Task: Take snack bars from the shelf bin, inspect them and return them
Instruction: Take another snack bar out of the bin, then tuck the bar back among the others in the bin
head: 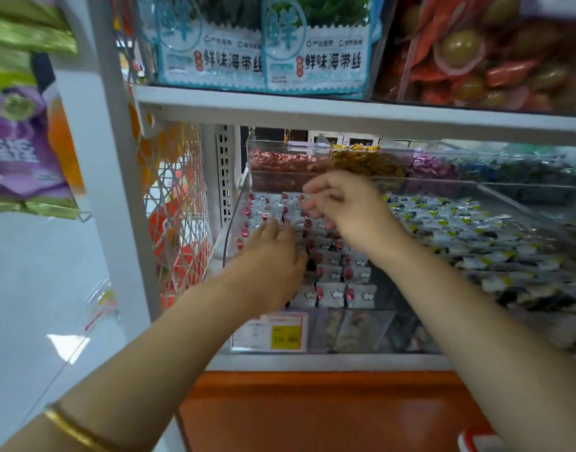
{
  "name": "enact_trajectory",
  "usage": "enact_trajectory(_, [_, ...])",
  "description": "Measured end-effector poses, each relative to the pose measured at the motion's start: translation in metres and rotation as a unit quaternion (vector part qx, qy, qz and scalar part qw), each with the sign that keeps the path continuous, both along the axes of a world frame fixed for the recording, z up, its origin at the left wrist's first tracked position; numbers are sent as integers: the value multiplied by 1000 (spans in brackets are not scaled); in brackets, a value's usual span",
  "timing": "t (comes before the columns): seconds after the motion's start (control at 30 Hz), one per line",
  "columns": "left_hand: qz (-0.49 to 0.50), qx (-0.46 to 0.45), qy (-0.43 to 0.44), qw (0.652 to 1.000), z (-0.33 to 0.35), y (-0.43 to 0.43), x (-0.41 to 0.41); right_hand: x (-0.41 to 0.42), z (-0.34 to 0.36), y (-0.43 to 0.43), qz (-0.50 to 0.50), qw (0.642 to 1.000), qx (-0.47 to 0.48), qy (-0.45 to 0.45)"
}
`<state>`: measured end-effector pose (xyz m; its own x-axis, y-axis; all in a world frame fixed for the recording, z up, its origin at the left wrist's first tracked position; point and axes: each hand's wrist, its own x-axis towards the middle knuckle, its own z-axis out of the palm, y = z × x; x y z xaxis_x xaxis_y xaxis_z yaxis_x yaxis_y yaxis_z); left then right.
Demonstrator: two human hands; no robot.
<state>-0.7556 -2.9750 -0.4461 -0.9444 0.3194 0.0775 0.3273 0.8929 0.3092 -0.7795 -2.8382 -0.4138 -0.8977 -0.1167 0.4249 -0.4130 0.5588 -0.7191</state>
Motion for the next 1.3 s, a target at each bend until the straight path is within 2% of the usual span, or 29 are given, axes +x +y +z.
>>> enact_trajectory(0.13, [18,97,85,991,-9,-7,27,43,-15,8,-21,997,68,18])
enact_trajectory(0.23, [0,105,99,990,-18,-11,42,58,-19,8,-3,989,145,24])
enact_trajectory(0.37, [-33,11,89,995,-25,-15,52,63,-25,2,0,949,315,32])
enact_trajectory(0.47, [-25,-73,65,995,-30,-18,54,62,-31,-2,-13,935,352,45])
enact_trajectory(0.63, [-23,-103,73,992,-32,-21,56,65,-34,1,-5,984,177,38])
enact_trajectory(0.73, [-25,-97,79,992,-33,-22,56,69,-31,3,-24,993,83,85])
enact_trajectory(0.93, [-21,-85,108,990,-38,-20,56,75,-33,8,-21,995,19,96])
enact_trajectory(1.0, [-24,-45,108,993,-37,-21,55,78,-32,10,-37,991,-28,127])
enact_trajectory(1.1, [-32,81,120,989,-27,-22,56,83,-24,19,-66,979,-137,135])
enact_trajectory(1.2, [-29,172,167,970,-17,-21,59,89,-20,28,-64,952,-287,78])
enact_trajectory(1.3, [-30,260,163,951,-9,-17,62,93,-23,28,-26,898,-439,-6])
